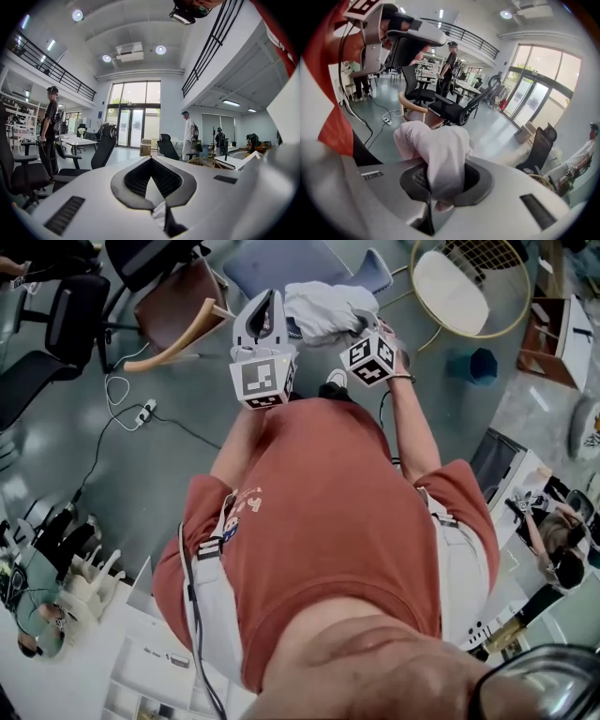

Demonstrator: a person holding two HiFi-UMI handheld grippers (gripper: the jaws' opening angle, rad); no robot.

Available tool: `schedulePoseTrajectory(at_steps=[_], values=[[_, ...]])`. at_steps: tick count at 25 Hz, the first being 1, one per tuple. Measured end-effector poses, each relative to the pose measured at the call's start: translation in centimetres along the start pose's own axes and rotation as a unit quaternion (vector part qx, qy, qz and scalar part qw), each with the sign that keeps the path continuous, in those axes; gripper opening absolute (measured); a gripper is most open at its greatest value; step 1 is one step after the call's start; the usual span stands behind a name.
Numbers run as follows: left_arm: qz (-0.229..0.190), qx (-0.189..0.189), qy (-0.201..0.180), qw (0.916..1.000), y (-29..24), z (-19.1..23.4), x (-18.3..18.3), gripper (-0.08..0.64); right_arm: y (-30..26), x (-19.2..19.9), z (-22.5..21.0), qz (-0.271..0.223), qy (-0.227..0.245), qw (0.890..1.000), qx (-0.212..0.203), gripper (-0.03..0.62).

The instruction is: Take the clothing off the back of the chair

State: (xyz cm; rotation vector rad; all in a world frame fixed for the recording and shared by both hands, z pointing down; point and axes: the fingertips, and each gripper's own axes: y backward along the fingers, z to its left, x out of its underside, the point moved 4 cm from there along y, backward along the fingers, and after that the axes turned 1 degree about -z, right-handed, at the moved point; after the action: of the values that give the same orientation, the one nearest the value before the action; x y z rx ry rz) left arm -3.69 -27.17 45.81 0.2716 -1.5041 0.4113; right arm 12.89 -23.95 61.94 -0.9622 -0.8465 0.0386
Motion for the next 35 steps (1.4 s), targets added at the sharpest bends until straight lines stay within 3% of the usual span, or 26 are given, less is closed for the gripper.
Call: schedulePoseTrajectory(at_steps=[4,8,13,22,31,35], values=[[-0.001,0.01,0.0,0.9999,-0.4,-0.6,-0.4,0.014,1.2,0.1,-0.6,-0.035,-0.083,0.996,0.003,0.069],[-0.006,0.019,0.0,0.9998,-0.9,-0.9,-0.9,0.014,3.1,-0.1,-1.9,-0.078,-0.161,0.984,0.023,0.067],[-0.011,0.026,0.001,0.9996,-1.5,-1.6,-2.0,0.014,6.4,-0.8,-3.9,-0.12,-0.212,0.969,0.046,0.066],[-0.026,0.036,0.002,0.999,-2.8,-2.5,-5.3,0.014,12.9,-2.0,-8.9,-0.196,-0.259,0.938,0.121,0.066],[-0.063,0.047,0.005,0.9969,-3.2,-3.2,-9.7,0.014,19.6,-4.9,-13.7,-0.254,-0.269,0.904,0.214,0.066],[-0.077,0.053,0.004,0.9956,-3.3,-3.5,-11.8,0.014,22.8,-6.4,-15.3,-0.28,-0.27,0.884,0.26,0.066]])
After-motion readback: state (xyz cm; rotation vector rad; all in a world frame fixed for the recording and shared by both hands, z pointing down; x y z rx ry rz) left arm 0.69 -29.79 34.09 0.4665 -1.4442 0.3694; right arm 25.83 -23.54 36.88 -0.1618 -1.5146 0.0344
